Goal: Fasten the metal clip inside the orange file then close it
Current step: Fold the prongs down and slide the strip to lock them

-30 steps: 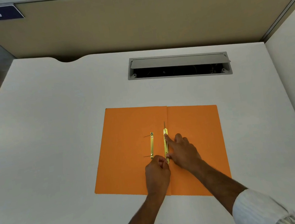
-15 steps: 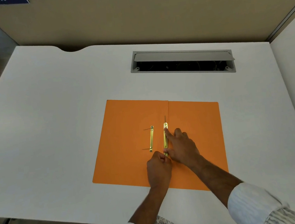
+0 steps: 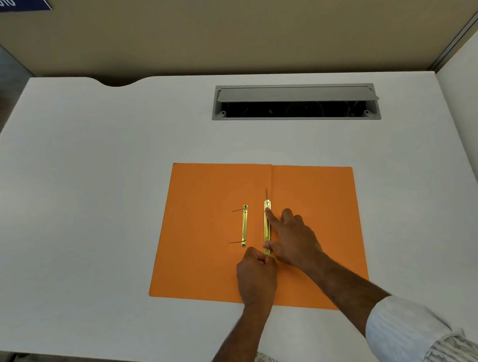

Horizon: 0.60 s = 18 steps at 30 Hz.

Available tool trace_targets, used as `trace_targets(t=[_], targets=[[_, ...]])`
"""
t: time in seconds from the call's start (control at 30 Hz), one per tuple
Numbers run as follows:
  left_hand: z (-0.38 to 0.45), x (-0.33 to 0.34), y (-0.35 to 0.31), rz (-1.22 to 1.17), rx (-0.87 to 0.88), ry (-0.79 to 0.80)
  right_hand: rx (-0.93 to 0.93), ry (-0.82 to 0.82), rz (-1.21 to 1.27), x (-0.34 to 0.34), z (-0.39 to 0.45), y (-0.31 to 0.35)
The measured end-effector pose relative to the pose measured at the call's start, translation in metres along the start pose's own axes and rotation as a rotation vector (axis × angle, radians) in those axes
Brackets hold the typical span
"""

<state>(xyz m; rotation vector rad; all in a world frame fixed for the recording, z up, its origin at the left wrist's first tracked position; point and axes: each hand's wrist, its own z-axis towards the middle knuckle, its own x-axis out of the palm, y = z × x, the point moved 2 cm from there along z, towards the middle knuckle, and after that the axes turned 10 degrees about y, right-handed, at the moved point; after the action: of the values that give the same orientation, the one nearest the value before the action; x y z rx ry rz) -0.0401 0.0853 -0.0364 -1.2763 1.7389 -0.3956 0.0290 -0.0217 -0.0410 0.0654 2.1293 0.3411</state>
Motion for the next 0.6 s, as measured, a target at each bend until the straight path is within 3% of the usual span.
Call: trace_targets(t=[0.6], targets=[[-0.004, -0.003, 0.013, 0.096, 0.085, 0.074, -0.062, 0.016, 0.05, 0.0, 0.004, -0.008]])
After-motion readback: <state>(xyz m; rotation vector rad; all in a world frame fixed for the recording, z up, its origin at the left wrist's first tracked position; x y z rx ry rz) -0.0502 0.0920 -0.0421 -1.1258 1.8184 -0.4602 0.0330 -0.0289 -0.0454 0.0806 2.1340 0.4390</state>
